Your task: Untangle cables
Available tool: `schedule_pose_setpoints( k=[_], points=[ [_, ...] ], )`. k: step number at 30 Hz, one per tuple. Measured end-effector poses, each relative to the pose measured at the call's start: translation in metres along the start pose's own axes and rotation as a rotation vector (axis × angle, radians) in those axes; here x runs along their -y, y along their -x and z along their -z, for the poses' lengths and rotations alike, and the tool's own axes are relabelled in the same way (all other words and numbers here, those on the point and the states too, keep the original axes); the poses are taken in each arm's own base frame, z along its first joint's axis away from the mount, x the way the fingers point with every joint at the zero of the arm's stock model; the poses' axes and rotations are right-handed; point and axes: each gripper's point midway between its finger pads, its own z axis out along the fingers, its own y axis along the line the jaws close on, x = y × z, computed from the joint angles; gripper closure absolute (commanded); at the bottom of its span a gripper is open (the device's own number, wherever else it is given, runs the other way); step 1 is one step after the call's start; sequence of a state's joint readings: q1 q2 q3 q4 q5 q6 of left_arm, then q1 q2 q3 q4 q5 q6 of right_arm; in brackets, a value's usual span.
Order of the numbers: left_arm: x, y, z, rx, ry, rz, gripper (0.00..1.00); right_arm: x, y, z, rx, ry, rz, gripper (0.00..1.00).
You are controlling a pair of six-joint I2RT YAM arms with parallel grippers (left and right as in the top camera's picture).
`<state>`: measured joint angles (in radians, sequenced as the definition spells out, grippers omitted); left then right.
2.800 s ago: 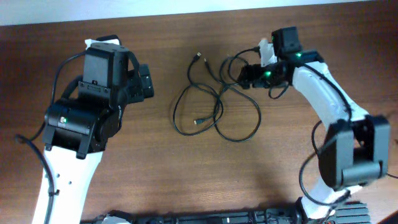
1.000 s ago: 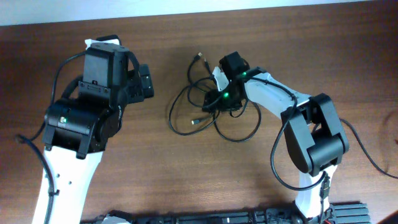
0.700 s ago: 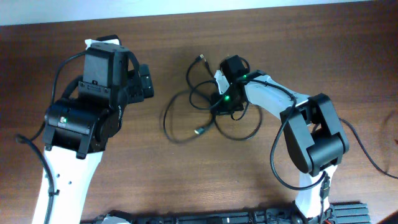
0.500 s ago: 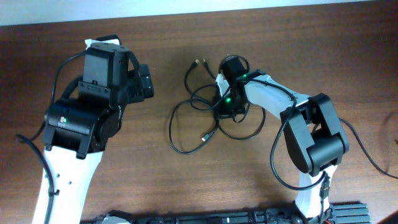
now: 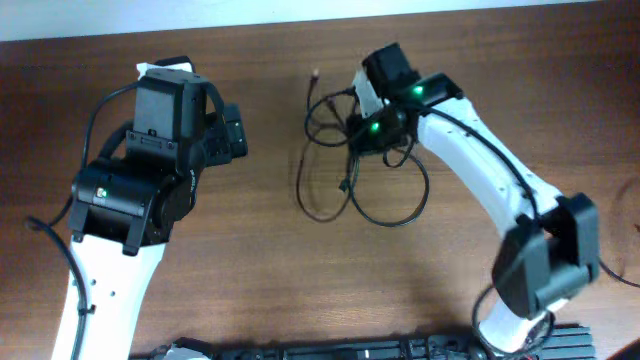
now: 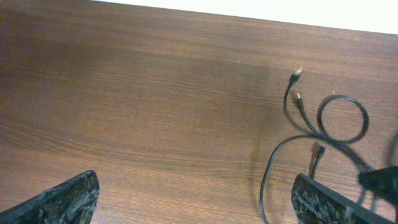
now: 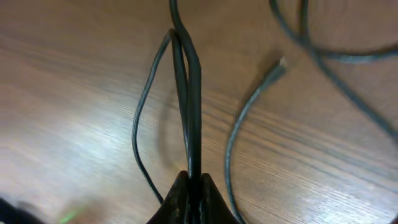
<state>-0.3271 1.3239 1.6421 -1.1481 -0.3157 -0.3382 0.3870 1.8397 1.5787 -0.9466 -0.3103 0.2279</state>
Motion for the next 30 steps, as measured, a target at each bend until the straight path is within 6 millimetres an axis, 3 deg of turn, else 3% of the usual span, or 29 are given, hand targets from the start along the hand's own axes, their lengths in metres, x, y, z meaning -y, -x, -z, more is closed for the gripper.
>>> schedule_pose_setpoints(
  k=[3, 6, 10, 16, 19, 21, 25, 27, 30],
  points=[
    [0.0, 0.0, 0.0, 0.0, 0.0, 0.0, 0.01, -0.018, 0.017, 0.043, 0.117, 0.027, 0.039, 0.96],
    [0.0, 0.0, 0.0, 0.0, 0.0, 0.0, 0.01, -0.032, 0.035, 0.1, 0.281, 0.01, 0.081, 0.96],
    [0.0, 0.0, 0.0, 0.0, 0.0, 0.0, 0.01, -0.009, 0.043, 0.145, 0.427, -0.173, 0.071, 0.96],
    [0.0, 0.0, 0.0, 0.0, 0.0, 0.0, 0.01, 0.061, 0.052, 0.188, 0.547, -0.54, -0.038, 0.96],
    [0.0, 0.0, 0.0, 0.0, 0.0, 0.0, 0.01, 0.128, 0.048, 0.218, 0.567, -0.676, -0.186, 0.96],
    [0.0, 0.0, 0.0, 0.0, 0.0, 0.0, 0.01, 0.18, 0.035, 0.242, 0.572, -0.752, -0.311, 0.96],
    [0.0, 0.0, 0.0, 0.0, 0.0, 0.0, 0.01, 0.25, 0.006, 0.276, 0.584, -0.81, -0.501, 0.96],
    [0.0, 0.0, 0.0, 0.001, 0.0, 0.0, 0.01, 0.28, -0.01, 0.287, 0.584, -0.808, -0.586, 0.96],
    [0.0, 0.0, 0.0, 0.0, 0.0, 0.0, 0.01, 0.319, -0.029, 0.283, 0.555, -0.758, -0.69, 0.96]
  ],
)
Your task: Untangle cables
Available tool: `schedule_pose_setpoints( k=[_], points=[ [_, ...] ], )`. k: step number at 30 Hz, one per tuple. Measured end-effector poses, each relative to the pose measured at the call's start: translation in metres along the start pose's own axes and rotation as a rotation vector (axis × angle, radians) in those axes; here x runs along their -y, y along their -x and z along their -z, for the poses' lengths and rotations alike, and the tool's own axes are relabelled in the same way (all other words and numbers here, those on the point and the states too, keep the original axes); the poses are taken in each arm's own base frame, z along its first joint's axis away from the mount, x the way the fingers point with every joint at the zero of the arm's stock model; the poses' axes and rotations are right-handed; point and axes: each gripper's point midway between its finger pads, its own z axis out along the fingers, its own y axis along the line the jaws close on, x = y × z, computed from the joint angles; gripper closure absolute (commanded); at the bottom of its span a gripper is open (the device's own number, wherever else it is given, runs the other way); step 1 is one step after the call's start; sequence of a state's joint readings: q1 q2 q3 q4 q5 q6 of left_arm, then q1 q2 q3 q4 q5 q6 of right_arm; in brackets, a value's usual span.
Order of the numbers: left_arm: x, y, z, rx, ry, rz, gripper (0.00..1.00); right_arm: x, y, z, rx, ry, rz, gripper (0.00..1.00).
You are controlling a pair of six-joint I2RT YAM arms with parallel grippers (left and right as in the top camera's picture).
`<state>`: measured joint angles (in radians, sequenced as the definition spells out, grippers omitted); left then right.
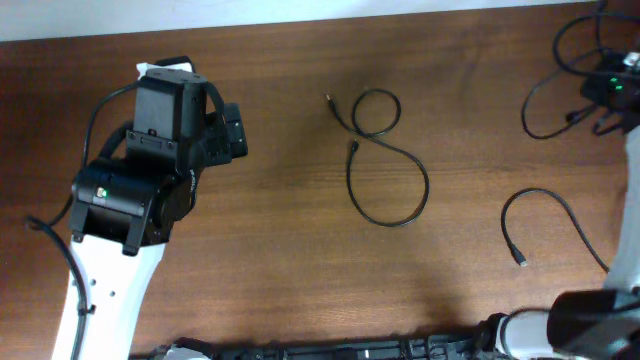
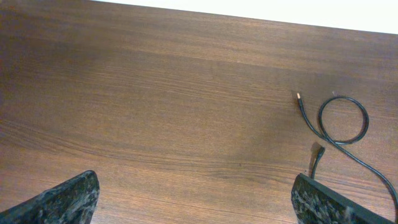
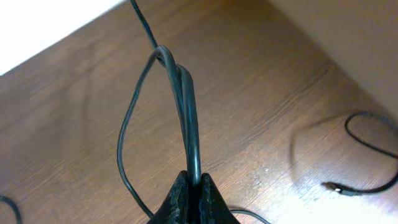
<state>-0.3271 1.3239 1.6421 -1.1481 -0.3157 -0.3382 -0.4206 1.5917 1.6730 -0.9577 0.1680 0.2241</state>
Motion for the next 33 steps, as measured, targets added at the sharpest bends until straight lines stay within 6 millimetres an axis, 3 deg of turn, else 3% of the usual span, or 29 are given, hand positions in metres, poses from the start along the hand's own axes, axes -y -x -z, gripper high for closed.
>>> schedule_pose_setpoints(
  k=[10, 12, 13, 14, 15, 20, 22, 26, 33],
  points=[
    [0.0, 0.0, 0.0, 0.0, 0.0, 0.0, 0.01, 0.078, -0.046, -0.11, -0.277, -0.097, -0.151, 0.96],
    [0.0, 0.0, 0.0, 0.0, 0.0, 0.0, 0.01, 0.092, -0.052, -0.116, -0.301, -0.117, -0.176, 0.91],
    [0.0, 0.0, 0.0, 0.0, 0.0, 0.0, 0.01, 0.101, -0.053, -0.116, -0.303, -0.128, -0.194, 0.69],
    [0.0, 0.0, 0.0, 0.0, 0.0, 0.0, 0.01, 0.106, -0.053, -0.116, -0.303, -0.134, -0.205, 0.23],
    [0.0, 0.0, 0.0, 0.0, 0.0, 0.0, 0.01, 0.113, -0.053, -0.115, -0.303, -0.145, -0.229, 0.01],
    [0.0, 0.0, 0.0, 0.0, 0.0, 0.0, 0.01, 0.12, -0.068, -0.11, -0.363, -0.157, -0.247, 0.01],
    [0.0, 0.0, 0.0, 0.001, 0.0, 0.0, 0.01, 0.114, -0.075, -0.108, -0.397, -0.123, -0.249, 0.01],
    [0.0, 0.0, 0.0, 0.0, 0.0, 0.0, 0.01, 0.08, -0.081, -0.104, -0.448, 0.076, -0.189, 0.01],
    [0.0, 0.0, 0.0, 0.0, 0.0, 0.0, 0.01, -0.031, -0.093, -0.087, -0.455, 0.427, 0.188, 0.01]
  ],
)
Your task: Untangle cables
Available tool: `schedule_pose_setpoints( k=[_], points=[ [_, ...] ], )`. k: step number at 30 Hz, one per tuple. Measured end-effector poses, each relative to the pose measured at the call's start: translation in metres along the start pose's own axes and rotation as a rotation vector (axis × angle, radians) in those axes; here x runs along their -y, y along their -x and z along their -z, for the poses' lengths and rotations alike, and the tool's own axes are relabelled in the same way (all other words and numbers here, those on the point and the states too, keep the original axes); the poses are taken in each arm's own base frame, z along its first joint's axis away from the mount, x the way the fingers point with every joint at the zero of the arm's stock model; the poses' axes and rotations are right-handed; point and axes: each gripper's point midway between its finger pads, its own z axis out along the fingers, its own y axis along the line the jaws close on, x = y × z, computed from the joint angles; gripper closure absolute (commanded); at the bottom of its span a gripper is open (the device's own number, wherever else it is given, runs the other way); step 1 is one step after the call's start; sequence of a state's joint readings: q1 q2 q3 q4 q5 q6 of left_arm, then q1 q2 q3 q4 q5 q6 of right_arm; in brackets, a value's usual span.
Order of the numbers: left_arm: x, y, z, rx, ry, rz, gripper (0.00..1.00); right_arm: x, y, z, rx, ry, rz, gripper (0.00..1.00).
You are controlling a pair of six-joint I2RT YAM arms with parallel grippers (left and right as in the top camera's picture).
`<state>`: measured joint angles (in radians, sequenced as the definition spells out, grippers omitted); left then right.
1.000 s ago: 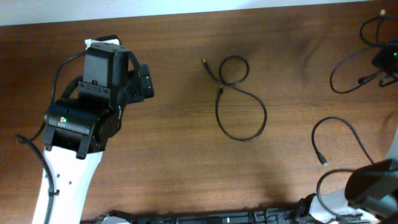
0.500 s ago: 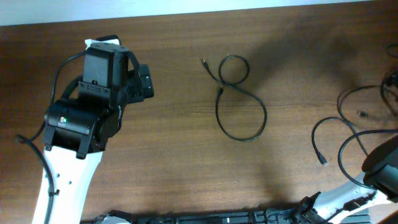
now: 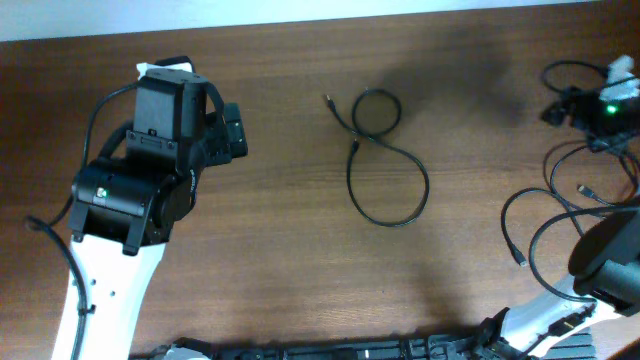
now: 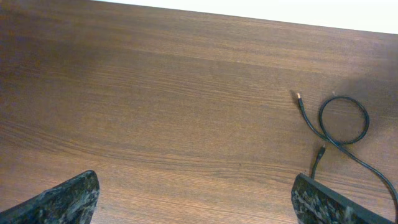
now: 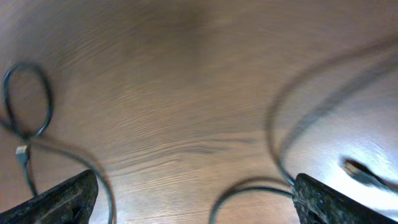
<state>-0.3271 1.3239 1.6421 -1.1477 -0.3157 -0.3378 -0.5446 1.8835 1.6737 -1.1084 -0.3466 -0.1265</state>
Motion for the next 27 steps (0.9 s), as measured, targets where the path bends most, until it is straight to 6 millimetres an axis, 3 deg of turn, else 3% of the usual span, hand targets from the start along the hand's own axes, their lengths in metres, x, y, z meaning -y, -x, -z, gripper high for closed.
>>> schedule_pose_setpoints(
  k=[7, 11, 15, 16, 17, 19, 23, 27],
  points=[
    [0.0, 0.0, 0.0, 0.0, 0.0, 0.0, 0.01, -0.116, -0.02, -0.036, -0.09, 0.127, 0.403, 0.01],
    [0.0, 0.0, 0.0, 0.0, 0.0, 0.0, 0.01, -0.153, -0.045, -0.074, -0.196, 0.175, 0.546, 0.01],
    [0.0, 0.0, 0.0, 0.0, 0.0, 0.0, 0.01, -0.182, -0.079, -0.116, -0.319, 0.216, 0.659, 0.01],
    [0.0, 0.0, 0.0, 0.0, 0.0, 0.0, 0.01, -0.187, -0.087, -0.126, -0.35, 0.223, 0.678, 0.04],
    [0.0, 0.0, 0.0, 0.0, 0.0, 0.0, 0.01, -0.194, -0.099, -0.137, -0.388, 0.23, 0.702, 0.16],
    [0.0, 0.0, 0.0, 0.0, 0.0, 0.0, 0.01, -0.2, -0.109, -0.146, -0.419, 0.236, 0.719, 0.23],
    [0.0, 0.0, 0.0, 0.0, 0.0, 0.0, 0.01, -0.216, -0.124, -0.158, -0.447, 0.253, 0.768, 0.23],
    [0.0, 0.0, 0.0, 0.0, 0.0, 0.0, 0.01, -0.224, -0.125, -0.169, -0.429, 0.259, 0.796, 0.22]
  ],
)
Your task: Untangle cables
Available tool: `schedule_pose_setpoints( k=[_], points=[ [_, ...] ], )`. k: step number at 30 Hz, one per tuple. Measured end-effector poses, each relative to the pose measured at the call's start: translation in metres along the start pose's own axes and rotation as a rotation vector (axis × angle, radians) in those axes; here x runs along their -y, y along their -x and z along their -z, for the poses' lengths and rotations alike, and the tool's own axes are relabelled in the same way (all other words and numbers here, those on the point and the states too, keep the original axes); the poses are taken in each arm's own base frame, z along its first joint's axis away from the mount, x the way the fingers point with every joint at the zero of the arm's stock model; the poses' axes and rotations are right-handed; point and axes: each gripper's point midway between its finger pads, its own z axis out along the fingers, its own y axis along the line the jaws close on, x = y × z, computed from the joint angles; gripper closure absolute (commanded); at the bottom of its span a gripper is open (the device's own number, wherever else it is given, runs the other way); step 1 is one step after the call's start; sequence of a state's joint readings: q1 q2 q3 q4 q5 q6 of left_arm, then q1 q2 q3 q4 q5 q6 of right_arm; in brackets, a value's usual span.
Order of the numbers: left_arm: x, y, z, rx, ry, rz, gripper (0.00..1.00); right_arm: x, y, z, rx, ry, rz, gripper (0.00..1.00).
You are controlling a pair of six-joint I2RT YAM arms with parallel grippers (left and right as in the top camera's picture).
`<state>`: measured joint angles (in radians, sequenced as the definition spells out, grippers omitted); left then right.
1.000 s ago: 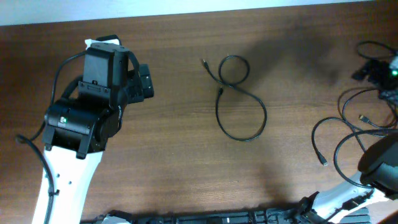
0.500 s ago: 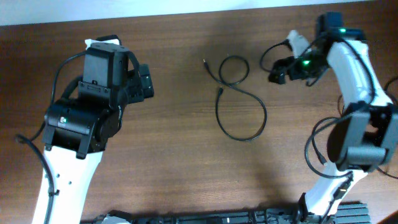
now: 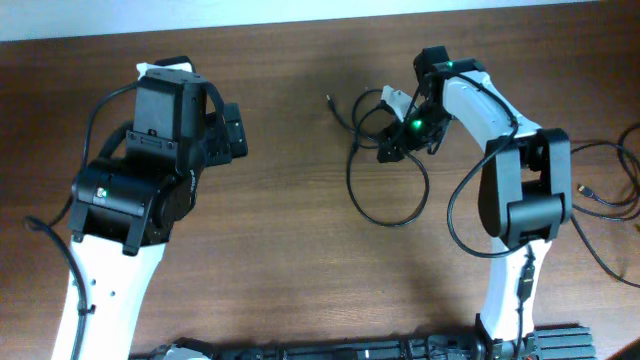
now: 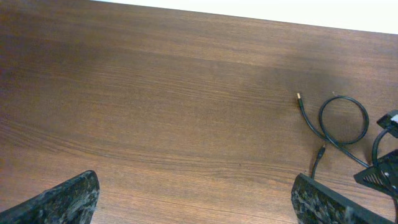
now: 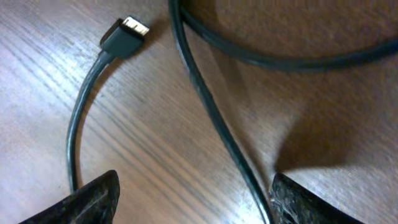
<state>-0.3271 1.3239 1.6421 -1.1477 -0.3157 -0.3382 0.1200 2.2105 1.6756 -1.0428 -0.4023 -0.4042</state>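
A black cable lies in a figure-eight on the brown table's middle, with a small loop at the back and a large one in front. My right gripper is open, low over where the loops meet. In the right wrist view the cable runs between its fingers, close to the right one, and a plug end lies to the left. My left gripper is open and empty, well left of the cable.
More black cable lies at the table's right edge. The right arm's forearm reaches over the table right of the figure-eight. The left arm's body covers the left part. A black rail runs along the front edge.
My right gripper, open at the far right edge over the cables there, is now at the middle, open and low over the figure-eight cable. The left arm has not moved.
My right gripper was shut on a bundle of cables in the tangle at the middle. Then it held that bundle at the far right, with one figure-eight cable left at the middle. Then it was open, the bundle lying at the right edge. Now it is back at the middle.
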Motion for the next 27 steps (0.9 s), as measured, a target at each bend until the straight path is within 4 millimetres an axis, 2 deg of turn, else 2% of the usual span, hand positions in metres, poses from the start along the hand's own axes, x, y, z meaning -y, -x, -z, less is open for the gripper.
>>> schedule_pose_setpoints(
  k=[3, 5, 7, 12, 15, 16, 21, 22, 23, 27],
  points=[
    [0.0, 0.0, 0.0, 0.0, 0.0, 0.0, 0.01, 0.005, 0.007, -0.002, 0.028, -0.015, 0.012, 0.12],
    [0.0, 0.0, 0.0, 0.0, 0.0, 0.0, 0.01, 0.01, 0.012, -0.001, 0.043, -0.041, 0.023, 0.12],
    [0.0, 0.0, 0.0, 0.0, 0.0, 0.0, 0.01, 0.013, 0.013, -0.001, 0.046, -0.058, 0.045, 0.14],
    [0.0, 0.0, 0.0, 0.0, 0.0, 0.0, 0.01, 0.016, 0.012, -0.007, 0.06, -0.071, 0.102, 0.27],
    [0.0, 0.0, 0.0, 0.0, 0.0, 0.0, 0.01, 0.015, 0.007, -0.01, 0.093, -0.081, 0.126, 0.48],
    [0.0, 0.0, 0.0, 0.0, 0.0, 0.0, 0.01, 0.013, 0.005, -0.013, 0.11, -0.076, 0.135, 0.61],
    [0.0, 0.0, 0.0, 0.0, 0.0, 0.0, 0.01, -0.005, -0.005, -0.022, 0.134, 0.033, 0.133, 0.76],
    [0.0, 0.0, 0.0, 0.0, 0.0, 0.0, 0.01, -0.01, -0.006, -0.023, 0.139, 0.061, 0.131, 0.83],
    [0.0, 0.0, 0.0, 0.0, 0.0, 0.0, 0.01, -0.016, -0.008, -0.026, 0.141, 0.097, 0.126, 0.96],
    [0.0, 0.0, 0.0, 0.0, 0.0, 0.0, 0.01, -0.027, -0.013, -0.033, 0.138, 0.179, 0.096, 0.96]
  ],
)
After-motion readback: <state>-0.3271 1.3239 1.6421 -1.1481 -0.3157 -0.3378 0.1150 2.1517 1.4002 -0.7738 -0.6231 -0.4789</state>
